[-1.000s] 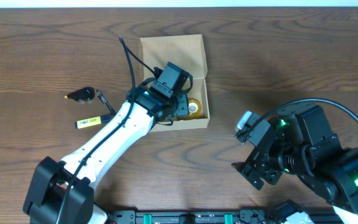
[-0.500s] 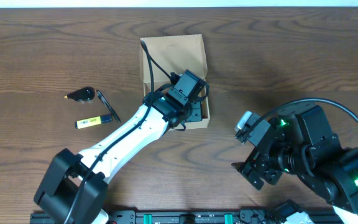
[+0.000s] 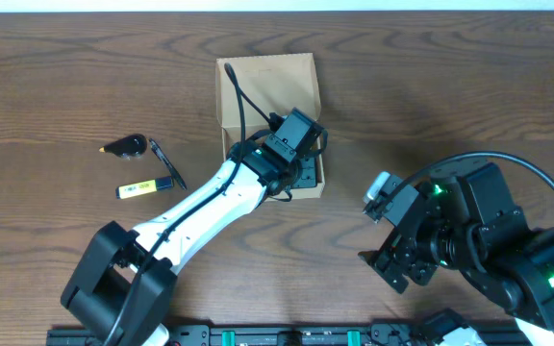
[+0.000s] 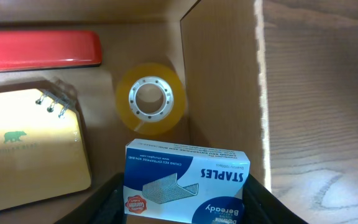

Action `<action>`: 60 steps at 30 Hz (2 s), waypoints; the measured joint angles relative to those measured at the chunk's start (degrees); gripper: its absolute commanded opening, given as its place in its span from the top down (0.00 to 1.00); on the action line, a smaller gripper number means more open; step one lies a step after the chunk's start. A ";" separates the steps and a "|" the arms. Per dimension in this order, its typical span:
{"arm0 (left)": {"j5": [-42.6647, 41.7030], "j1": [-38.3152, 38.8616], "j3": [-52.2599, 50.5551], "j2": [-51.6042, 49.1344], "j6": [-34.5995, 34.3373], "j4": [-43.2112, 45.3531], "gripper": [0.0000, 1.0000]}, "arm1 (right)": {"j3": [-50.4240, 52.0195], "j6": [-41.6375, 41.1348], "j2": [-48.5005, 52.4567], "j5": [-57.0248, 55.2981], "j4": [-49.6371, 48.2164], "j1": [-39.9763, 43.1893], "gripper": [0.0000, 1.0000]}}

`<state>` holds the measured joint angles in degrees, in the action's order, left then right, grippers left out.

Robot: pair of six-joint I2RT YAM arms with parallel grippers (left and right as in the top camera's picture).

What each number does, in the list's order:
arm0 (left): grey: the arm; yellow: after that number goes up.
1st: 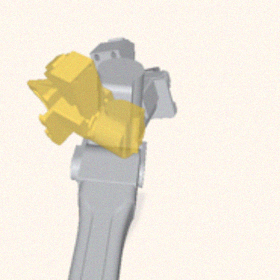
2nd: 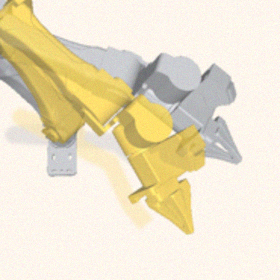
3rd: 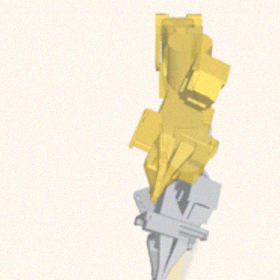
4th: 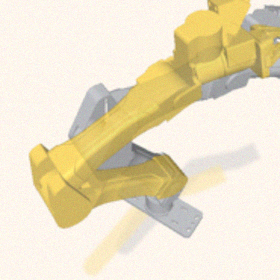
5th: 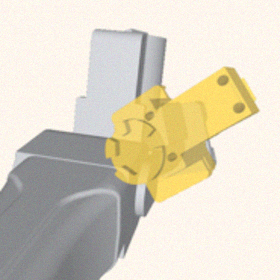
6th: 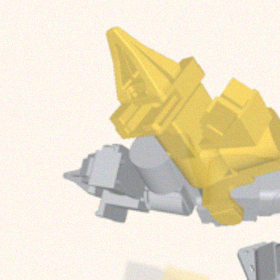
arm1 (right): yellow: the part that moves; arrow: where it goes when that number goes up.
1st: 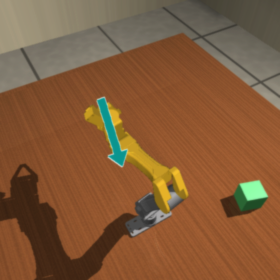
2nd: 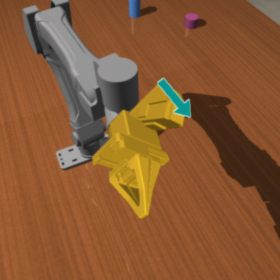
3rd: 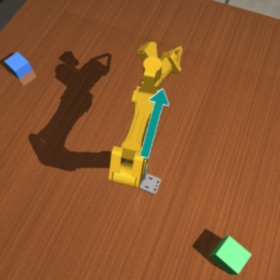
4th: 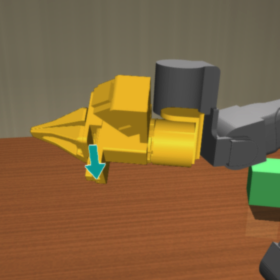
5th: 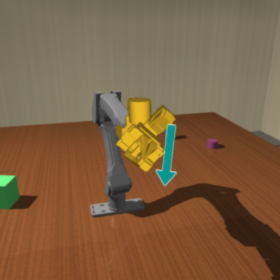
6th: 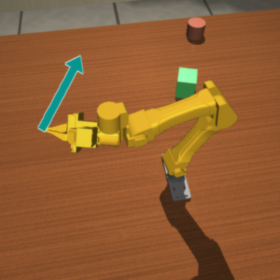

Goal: Pack container
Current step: 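Carry the staples box into the box and release it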

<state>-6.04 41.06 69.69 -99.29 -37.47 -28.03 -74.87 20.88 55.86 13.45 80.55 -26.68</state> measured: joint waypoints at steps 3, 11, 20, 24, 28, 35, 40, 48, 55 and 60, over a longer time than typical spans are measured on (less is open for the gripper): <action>0.00 -0.02 0.02 -0.04 0.00 0.02 0.53 | 0.00 0.00 0.00 0.00 0.00 0.00 0.01; 0.00 0.00 0.22 -0.04 0.00 0.04 0.53 | 0.00 0.00 0.00 0.00 0.00 0.00 0.01; 0.00 -0.02 0.28 -1.01 0.20 0.07 0.50 | 0.00 0.00 0.00 0.00 0.00 0.00 0.01; -0.02 -0.02 0.28 -1.51 0.44 0.28 0.45 | 0.00 0.00 0.00 0.00 0.00 0.00 0.01; -0.17 -0.02 0.31 -1.51 1.09 0.39 0.40 | 0.00 0.00 0.00 0.00 0.00 0.00 0.01; -0.94 0.00 0.31 -1.51 1.73 0.44 0.38 | 0.00 0.00 0.00 0.00 0.00 0.00 0.01; -1.09 -0.09 0.68 -1.51 3.02 -0.42 0.37 | 0.00 0.00 0.00 0.00 0.00 0.00 0.01; 0.59 -2.62 12.11 -1.57 7.96 -10.99 0.36 | 0.00 0.00 0.00 0.00 0.02 0.00 0.01; 4.20 -2.75 23.61 -1.57 11.56 -21.20 0.32 | 0.00 0.00 0.00 0.00 0.00 0.00 0.01; 5.40 -2.75 27.98 -1.57 12.31 -24.83 0.31 | 0.00 0.00 0.00 0.00 0.00 0.00 0.01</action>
<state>-0.64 38.30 97.67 -100.86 -25.17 -52.86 -74.87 20.88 55.86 13.45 80.55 -26.68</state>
